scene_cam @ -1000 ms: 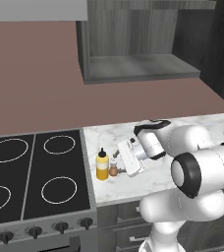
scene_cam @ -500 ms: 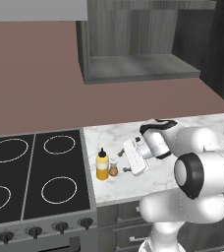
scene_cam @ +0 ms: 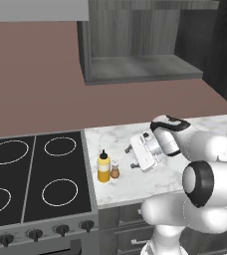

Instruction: Take 2 condiments from the cabinet and move them on the counter near the stove.Make sure the condiments are lined up with each other, next to each other.

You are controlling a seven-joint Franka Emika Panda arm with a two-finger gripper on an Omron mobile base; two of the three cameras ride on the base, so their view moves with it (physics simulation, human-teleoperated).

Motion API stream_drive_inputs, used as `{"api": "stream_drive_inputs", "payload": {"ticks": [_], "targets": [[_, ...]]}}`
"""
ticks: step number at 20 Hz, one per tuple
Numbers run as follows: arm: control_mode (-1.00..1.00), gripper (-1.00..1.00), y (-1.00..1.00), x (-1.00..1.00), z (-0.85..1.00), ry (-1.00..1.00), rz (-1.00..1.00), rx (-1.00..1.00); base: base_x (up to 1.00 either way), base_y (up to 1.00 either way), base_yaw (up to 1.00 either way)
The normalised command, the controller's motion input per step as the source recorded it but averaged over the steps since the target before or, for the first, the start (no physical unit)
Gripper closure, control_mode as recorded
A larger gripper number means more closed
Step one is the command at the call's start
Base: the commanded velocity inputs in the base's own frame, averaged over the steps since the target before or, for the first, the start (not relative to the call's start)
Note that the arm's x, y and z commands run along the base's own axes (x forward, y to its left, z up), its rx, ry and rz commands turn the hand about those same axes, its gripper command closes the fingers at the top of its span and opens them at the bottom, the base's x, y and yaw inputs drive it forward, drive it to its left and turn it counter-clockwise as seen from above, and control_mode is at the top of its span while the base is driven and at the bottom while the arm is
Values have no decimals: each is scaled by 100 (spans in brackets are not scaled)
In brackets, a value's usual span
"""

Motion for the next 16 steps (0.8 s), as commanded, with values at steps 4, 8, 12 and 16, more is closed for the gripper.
{"api": "stream_drive_inputs", "payload": {"ticks": [4, 8, 12, 16], "targets": [[-100, -100, -2, -38, 59, 1, -16, 0, 0, 0, 0], [-100, -100, -11, -45, 51, 7, -25, 0, 0, 0, 0], [-100, -100, -6, -45, 51, 15, -29, 0, 0, 0, 0], [-100, -100, 0, -41, 50, 11, -32, 0, 0, 0, 0]]}}
